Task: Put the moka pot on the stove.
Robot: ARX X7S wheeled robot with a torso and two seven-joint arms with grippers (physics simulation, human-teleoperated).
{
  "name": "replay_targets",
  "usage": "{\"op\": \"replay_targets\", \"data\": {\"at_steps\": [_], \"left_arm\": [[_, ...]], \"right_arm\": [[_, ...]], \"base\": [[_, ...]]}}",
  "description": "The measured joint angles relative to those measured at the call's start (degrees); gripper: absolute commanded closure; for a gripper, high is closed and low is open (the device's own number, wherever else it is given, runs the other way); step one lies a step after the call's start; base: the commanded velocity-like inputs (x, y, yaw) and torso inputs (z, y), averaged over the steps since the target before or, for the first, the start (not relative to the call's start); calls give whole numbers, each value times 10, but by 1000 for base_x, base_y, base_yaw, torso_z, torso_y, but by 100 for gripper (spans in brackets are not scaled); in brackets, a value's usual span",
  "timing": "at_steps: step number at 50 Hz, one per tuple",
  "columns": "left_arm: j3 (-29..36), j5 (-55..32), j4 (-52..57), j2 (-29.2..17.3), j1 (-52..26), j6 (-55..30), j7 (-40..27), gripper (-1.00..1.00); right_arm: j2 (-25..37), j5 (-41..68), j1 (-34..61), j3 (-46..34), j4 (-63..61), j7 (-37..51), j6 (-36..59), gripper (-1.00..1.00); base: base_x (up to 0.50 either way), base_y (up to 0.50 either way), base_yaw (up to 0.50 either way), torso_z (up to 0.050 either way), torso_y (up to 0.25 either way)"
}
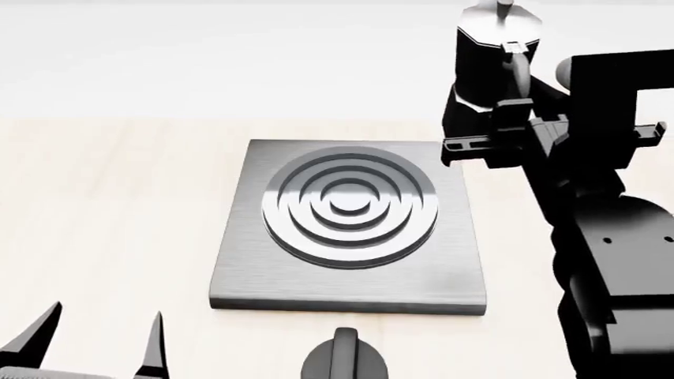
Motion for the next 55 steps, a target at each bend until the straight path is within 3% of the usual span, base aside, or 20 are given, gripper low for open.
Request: {"op": "replay_targets", "data": {"at_steps": [23, 37, 55], "left_arm": [[4, 1, 5, -1, -2, -4, -6, -100], [5, 2, 10, -5, 2, -3, -8, -100], [7, 0, 12, -7, 2, -4, -11, -100]], "right_arm": [[-82, -36, 101, -47, 163, -47, -71, 100], [-138, -55, 170, -64, 336, -87, -152, 100], [-193, -96, 229, -36, 501, -120, -215, 100]], "base": [[0, 0, 0, 0, 1], [0, 0, 0, 0, 1], [0, 0, 0, 0, 1]]}}
